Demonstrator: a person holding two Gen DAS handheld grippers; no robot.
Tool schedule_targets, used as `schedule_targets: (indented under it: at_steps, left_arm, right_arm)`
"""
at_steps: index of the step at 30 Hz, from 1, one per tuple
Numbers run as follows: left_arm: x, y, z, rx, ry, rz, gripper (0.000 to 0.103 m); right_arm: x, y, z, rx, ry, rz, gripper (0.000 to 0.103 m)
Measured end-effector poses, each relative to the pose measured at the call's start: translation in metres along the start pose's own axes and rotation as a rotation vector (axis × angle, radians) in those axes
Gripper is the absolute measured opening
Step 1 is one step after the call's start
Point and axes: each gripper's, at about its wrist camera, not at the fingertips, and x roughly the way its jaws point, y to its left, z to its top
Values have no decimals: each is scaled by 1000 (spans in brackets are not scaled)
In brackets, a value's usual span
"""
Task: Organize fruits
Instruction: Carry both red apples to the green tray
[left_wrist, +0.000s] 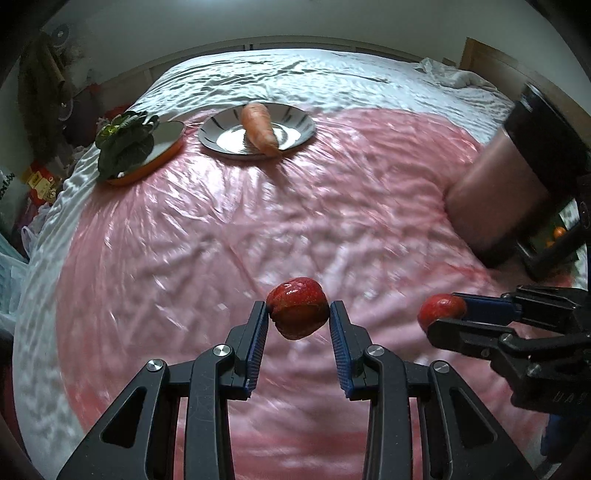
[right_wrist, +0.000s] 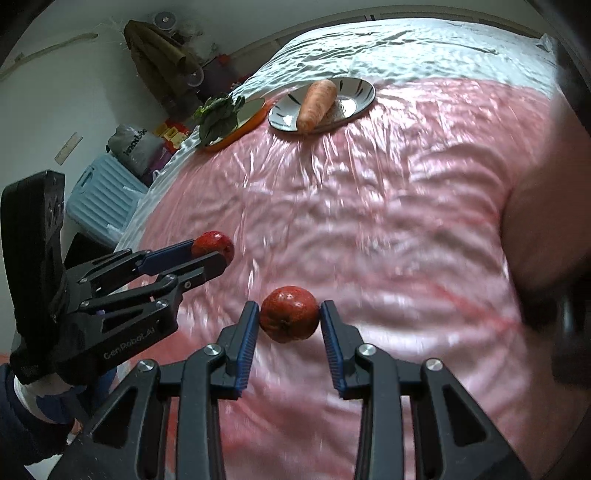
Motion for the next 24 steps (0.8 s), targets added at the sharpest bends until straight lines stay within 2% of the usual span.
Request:
schedule_targets:
  at_steps: [6, 12, 19, 24]
  left_arm:
    - [-13, -38, -17, 35, 28, -29, 29]
    - [-25, -98, -24, 122, 39, -98, 29]
    - [-35, -196, -24, 227, 36, -243, 29]
    - [-34, -262, -13, 257, 19, -336, 29]
  right_arm:
    - [-30, -18, -27, 25, 7, -15, 57]
    - [-65, -55, -54, 79, 4, -68, 57]
    - [-124, -129, -87, 189, -29, -186, 56]
    - [-178, -200, -92, 254, -101, -296, 56]
